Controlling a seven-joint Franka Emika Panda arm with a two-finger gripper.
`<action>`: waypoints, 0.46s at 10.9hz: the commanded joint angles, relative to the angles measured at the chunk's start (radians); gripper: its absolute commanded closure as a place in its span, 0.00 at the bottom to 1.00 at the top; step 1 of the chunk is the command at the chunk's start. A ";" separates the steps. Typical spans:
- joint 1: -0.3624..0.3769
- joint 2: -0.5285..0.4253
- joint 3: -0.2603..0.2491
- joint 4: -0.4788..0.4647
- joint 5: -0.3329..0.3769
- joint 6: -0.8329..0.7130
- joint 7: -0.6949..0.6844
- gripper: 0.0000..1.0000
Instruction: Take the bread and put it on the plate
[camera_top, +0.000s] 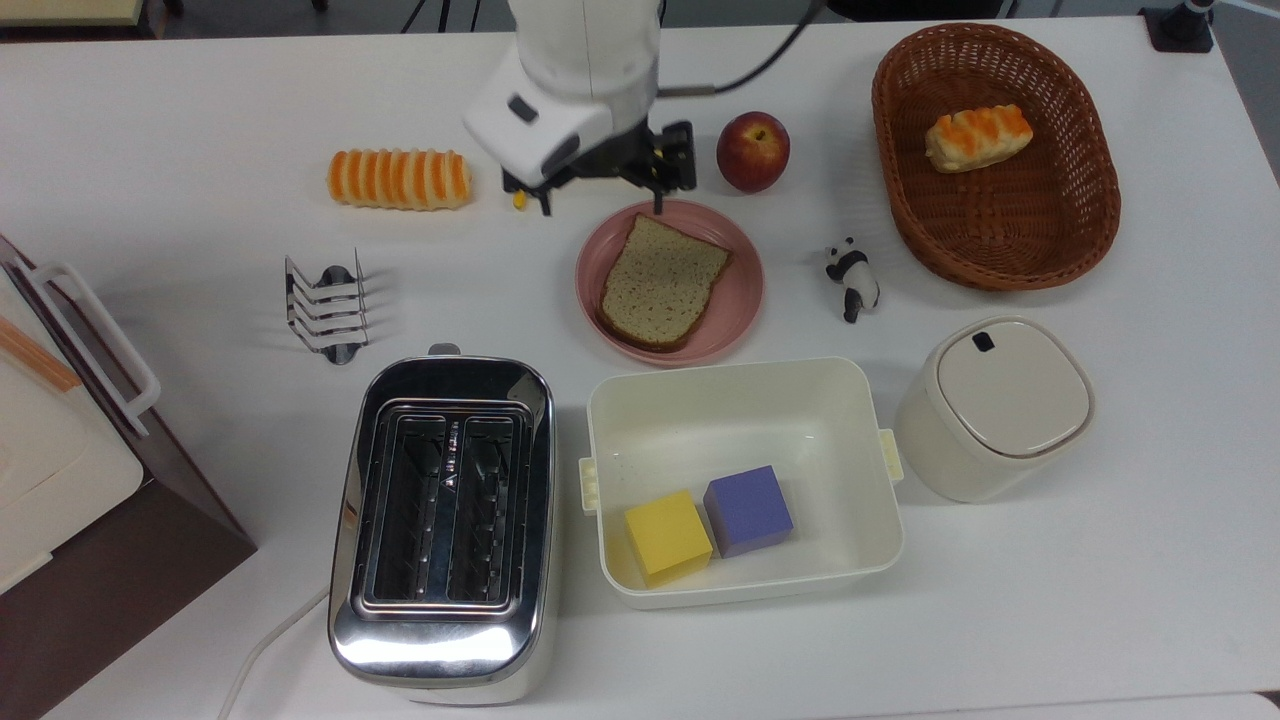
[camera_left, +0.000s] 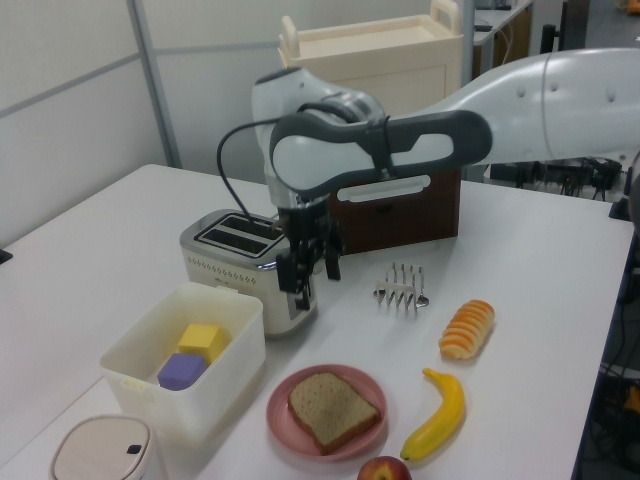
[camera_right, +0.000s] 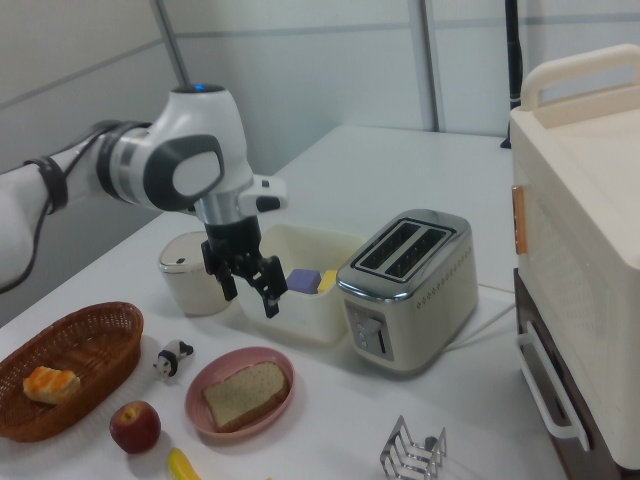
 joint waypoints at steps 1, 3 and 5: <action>-0.033 -0.111 -0.001 -0.030 -0.071 -0.023 -0.002 0.00; -0.070 -0.155 -0.001 -0.030 -0.074 -0.075 -0.046 0.00; -0.089 -0.168 -0.001 -0.033 -0.079 -0.093 -0.048 0.00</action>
